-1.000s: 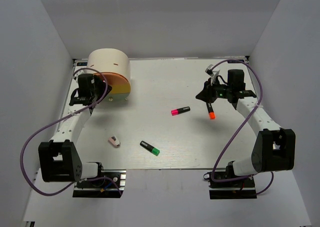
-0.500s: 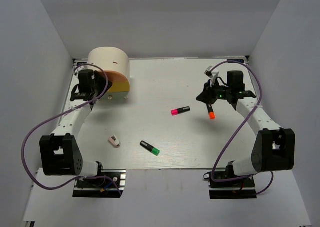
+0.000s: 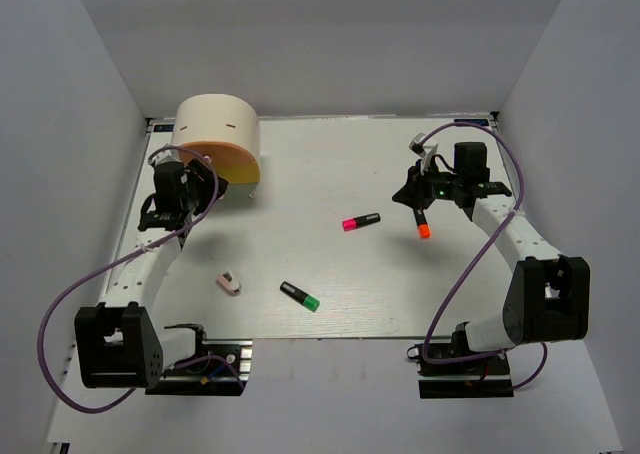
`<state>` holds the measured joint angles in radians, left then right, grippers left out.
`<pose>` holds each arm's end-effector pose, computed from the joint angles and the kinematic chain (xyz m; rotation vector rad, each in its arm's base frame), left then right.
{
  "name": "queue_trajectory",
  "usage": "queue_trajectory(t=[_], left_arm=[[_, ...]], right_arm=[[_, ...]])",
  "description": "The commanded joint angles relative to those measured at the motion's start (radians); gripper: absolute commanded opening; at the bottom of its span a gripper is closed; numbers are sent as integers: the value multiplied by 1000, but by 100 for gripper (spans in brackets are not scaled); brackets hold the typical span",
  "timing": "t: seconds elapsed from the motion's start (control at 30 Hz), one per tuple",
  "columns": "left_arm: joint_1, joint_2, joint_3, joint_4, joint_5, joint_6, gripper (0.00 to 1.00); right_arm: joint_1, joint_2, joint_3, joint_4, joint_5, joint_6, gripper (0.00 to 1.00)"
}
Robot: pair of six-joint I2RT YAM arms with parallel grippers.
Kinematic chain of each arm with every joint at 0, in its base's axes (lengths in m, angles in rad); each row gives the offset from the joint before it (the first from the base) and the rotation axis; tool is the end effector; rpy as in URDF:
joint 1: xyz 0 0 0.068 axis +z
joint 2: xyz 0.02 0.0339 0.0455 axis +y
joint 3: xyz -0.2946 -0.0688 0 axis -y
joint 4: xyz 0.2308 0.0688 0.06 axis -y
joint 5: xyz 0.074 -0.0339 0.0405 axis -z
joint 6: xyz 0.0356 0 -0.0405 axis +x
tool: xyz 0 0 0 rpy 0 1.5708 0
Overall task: Sort the stationery into containers
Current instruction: Open the drawer in the storage box.
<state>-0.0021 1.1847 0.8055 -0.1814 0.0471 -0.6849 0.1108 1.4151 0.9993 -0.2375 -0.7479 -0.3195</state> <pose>0.2385 -0.0022 0.2985 -0.6982 2.0491 -0.4511 0.2847 0.0560 0.3054 -0.8336 1.9359 0.7011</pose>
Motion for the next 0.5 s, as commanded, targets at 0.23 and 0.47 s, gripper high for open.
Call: queue_trajectory(t=[0.23, 0.47], left_arm=[[30, 130, 23, 164, 79, 96, 60], [59, 167, 44, 177, 103, 116, 55]], right_arm=[[-5, -11, 13, -9, -7, -26, 19], [-8, -27, -1, -16, 4, -41, 19]])
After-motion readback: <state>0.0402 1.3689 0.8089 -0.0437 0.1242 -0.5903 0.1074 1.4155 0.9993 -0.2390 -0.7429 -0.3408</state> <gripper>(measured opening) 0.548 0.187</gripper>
